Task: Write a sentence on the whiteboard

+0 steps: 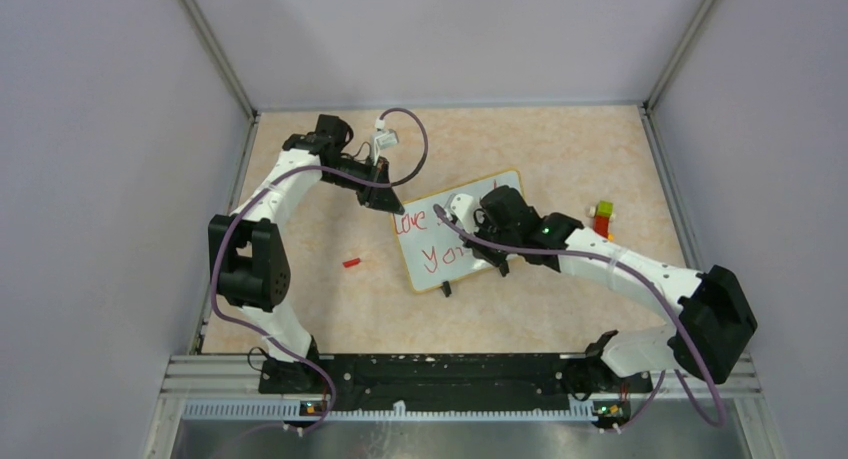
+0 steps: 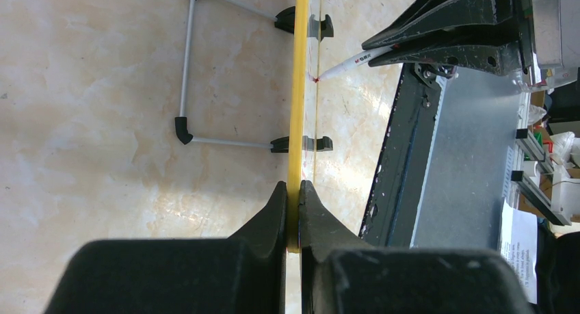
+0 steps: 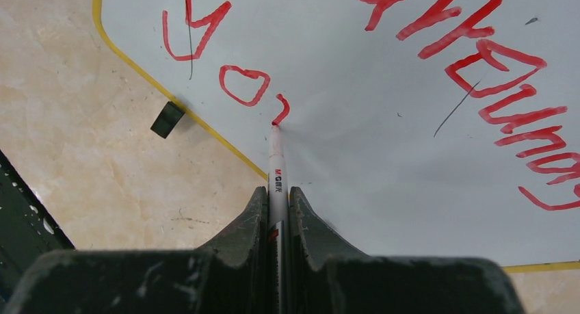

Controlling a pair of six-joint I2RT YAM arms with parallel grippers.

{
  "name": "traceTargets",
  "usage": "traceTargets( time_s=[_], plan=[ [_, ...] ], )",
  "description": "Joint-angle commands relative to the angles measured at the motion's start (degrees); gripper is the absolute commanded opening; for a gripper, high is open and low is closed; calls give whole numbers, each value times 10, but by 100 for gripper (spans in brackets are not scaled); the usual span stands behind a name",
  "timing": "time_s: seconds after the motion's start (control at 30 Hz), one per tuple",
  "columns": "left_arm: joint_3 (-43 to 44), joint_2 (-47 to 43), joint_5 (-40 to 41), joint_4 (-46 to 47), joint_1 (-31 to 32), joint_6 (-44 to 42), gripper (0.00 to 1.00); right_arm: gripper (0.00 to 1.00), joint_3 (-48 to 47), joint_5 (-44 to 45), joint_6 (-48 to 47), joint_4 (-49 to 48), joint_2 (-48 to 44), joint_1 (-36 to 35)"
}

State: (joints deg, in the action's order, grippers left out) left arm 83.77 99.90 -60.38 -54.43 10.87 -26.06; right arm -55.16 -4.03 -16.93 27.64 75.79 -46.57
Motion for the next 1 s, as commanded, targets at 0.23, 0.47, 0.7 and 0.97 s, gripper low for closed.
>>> traceTargets(
  time_s=[0.23,0.47,0.7,0.97],
  plan=[
    [5,-5,12,2,2,5,0,0,-46,35,-17,-13,-20,32],
    [5,-5,13,3,2,6,0,0,-55,38,-12,-17,-20,35],
    [4,-4,14,4,2,6,0,0,-33,25,-19,-15,-20,36],
    [4,-4,14,3,2,4,0,0,6,4,-22,-14,-22,35]
  ],
)
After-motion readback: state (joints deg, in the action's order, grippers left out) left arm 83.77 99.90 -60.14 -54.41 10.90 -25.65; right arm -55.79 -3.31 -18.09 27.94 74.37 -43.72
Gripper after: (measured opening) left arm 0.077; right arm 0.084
